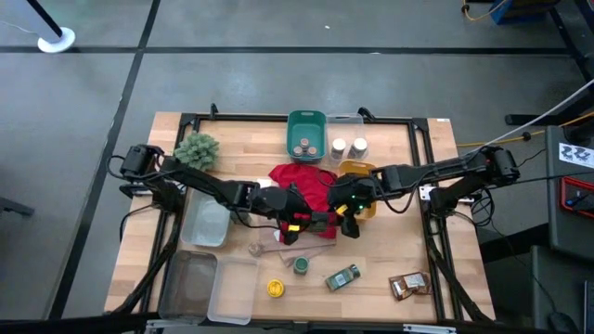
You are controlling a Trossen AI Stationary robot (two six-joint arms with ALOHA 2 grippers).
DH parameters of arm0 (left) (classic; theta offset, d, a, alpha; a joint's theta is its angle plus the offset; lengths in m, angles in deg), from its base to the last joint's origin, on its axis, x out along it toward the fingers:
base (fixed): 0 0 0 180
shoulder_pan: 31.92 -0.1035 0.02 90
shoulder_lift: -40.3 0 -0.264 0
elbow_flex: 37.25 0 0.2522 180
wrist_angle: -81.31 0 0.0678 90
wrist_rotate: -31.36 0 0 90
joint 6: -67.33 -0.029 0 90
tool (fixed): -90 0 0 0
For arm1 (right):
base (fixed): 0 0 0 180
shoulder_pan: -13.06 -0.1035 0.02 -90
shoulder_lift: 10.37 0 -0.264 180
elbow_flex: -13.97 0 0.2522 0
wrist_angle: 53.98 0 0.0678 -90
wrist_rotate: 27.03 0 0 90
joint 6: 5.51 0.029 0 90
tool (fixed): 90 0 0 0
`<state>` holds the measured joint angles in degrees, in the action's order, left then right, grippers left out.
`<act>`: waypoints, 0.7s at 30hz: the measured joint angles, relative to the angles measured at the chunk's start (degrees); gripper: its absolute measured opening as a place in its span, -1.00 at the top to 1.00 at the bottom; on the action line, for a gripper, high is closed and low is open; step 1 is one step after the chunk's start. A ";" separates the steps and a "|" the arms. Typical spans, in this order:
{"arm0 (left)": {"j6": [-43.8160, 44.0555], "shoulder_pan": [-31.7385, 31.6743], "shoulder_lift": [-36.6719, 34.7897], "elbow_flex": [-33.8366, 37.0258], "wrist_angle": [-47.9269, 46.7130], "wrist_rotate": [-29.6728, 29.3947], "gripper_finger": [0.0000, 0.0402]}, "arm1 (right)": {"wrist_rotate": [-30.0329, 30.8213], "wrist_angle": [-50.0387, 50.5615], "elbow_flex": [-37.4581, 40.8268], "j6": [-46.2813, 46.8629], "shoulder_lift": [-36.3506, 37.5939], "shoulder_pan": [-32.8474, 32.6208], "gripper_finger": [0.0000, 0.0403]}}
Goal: Sort spices by type
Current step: Put the top green seasoning can into the white bin
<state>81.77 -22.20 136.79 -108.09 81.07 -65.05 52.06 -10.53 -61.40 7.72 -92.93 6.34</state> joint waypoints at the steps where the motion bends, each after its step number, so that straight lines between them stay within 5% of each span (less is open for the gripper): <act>1: 0.03 0.00 -0.68 0.00 -1.22 0.00 0.42 | -0.01 0.38 0.00 0.00 0.34 0.00 -0.09; 8: 0.29 0.03 -8.39 0.00 -11.92 -3.35 0.42 | 2.10 2.13 -0.01 -0.09 4.71 0.00 -0.09; 21: 15.05 3.03 -28.68 0.00 -48.53 -22.73 0.42 | 6.38 5.07 -0.02 -0.13 11.64 0.00 -0.10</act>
<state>96.82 -19.17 108.11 -108.09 32.54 -87.78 58.44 -5.46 -61.42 7.59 -81.29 6.34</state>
